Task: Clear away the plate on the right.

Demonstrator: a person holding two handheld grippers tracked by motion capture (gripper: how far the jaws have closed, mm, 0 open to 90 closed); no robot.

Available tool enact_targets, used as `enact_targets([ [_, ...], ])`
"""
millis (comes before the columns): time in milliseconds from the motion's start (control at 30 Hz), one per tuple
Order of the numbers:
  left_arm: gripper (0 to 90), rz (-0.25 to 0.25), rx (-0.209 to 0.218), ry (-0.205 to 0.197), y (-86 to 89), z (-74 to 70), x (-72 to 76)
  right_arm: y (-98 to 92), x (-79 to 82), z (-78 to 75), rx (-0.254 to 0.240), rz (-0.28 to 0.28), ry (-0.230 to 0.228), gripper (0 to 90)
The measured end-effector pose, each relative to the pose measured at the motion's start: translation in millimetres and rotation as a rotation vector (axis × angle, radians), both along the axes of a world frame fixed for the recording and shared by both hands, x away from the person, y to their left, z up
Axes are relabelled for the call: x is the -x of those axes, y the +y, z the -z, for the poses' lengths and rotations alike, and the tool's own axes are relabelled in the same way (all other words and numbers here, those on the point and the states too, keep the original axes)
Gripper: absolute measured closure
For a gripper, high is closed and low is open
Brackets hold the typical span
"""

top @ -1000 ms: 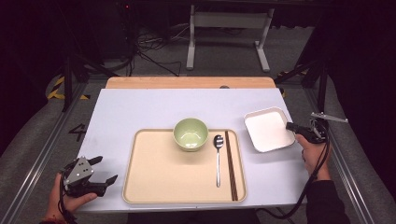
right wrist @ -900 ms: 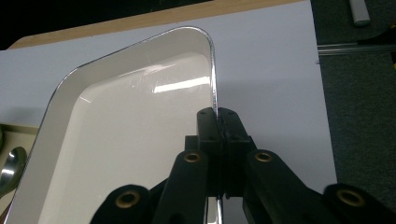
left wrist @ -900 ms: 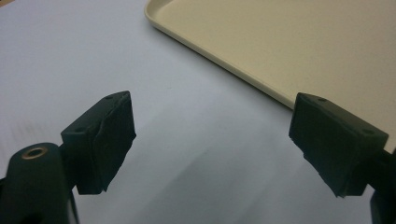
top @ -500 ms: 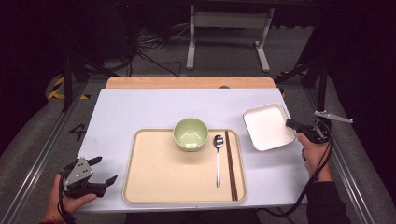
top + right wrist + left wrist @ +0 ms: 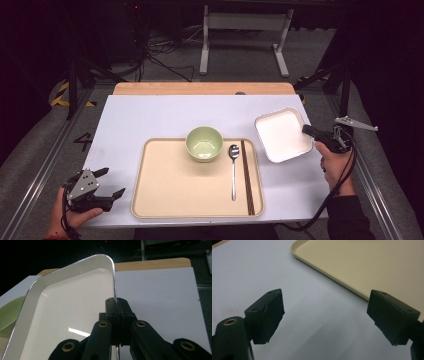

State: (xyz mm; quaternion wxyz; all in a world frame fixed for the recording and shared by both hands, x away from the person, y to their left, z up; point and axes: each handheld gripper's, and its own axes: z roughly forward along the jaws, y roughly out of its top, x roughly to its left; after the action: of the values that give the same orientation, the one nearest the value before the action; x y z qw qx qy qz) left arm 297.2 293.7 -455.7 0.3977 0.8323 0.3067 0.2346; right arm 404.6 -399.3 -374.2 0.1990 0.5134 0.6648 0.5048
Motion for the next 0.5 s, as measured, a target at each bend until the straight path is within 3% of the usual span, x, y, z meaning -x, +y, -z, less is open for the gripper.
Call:
enact_targets([
  [500,15.0,-0.005,-0.004,0.005,0.6,0.6,0.0,48.8,5.5,-10.2,0.032,-0.150,-0.033,89.9],
])
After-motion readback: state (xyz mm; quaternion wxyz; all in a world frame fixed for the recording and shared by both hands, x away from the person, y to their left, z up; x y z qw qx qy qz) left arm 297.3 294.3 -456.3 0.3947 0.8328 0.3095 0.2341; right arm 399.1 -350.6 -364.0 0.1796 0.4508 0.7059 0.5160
